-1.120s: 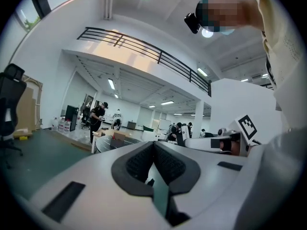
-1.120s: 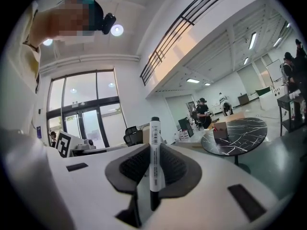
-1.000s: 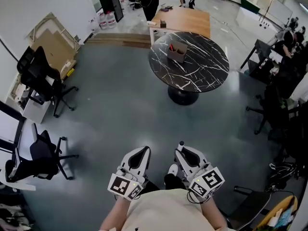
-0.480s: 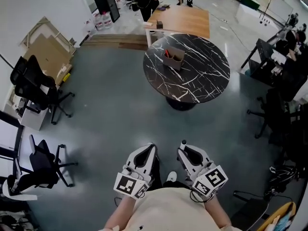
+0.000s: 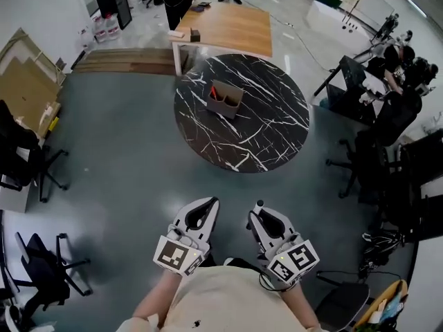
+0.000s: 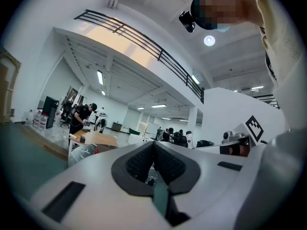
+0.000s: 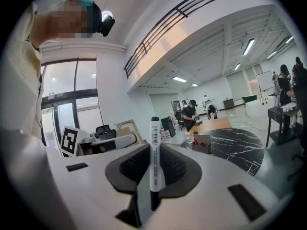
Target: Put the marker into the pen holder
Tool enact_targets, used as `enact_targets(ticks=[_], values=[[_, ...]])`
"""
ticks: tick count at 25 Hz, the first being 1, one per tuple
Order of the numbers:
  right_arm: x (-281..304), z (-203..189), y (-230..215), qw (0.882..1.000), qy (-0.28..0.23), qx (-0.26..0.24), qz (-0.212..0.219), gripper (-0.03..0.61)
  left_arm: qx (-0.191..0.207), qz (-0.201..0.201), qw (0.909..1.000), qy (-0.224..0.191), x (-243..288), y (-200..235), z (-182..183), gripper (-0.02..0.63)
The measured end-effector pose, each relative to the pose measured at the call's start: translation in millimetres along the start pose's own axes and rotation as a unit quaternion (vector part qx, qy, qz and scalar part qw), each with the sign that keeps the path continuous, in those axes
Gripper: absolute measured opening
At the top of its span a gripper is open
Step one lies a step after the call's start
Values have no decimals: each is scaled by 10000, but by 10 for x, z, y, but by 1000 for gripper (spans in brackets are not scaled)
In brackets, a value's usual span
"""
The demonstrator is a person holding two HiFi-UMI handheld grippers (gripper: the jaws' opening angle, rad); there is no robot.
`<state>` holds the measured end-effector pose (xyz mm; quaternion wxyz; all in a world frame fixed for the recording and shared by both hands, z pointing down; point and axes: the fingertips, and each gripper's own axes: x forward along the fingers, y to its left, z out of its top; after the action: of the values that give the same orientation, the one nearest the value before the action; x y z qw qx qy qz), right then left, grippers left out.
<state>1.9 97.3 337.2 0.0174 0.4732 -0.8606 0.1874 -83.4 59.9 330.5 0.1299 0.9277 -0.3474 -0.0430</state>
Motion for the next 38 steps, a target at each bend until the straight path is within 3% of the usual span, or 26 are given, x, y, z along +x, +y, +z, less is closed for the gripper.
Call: enact_targets(ticks=[6,15,24,30,38], values=[[709,310,-172,9990,-288,86,-329,77,-13,-276,9996,-26,332,681,252,8],[1446,514,-593,9991,-183,71,-366,77,-162,-175,9995,185,727,1298,228,8],[2111,702,-1396,9998,-84,170,2,77,-59,127,9997,185,1569,1775,294,8],[2605,1046,-2032,9986,-187,-442,219,77,243,364,9987,256,2307,2040,337,8],[3208,1256,-2755,9969,-75,-548,558,76,116,791,9966,210,3011,2377,273,8]])
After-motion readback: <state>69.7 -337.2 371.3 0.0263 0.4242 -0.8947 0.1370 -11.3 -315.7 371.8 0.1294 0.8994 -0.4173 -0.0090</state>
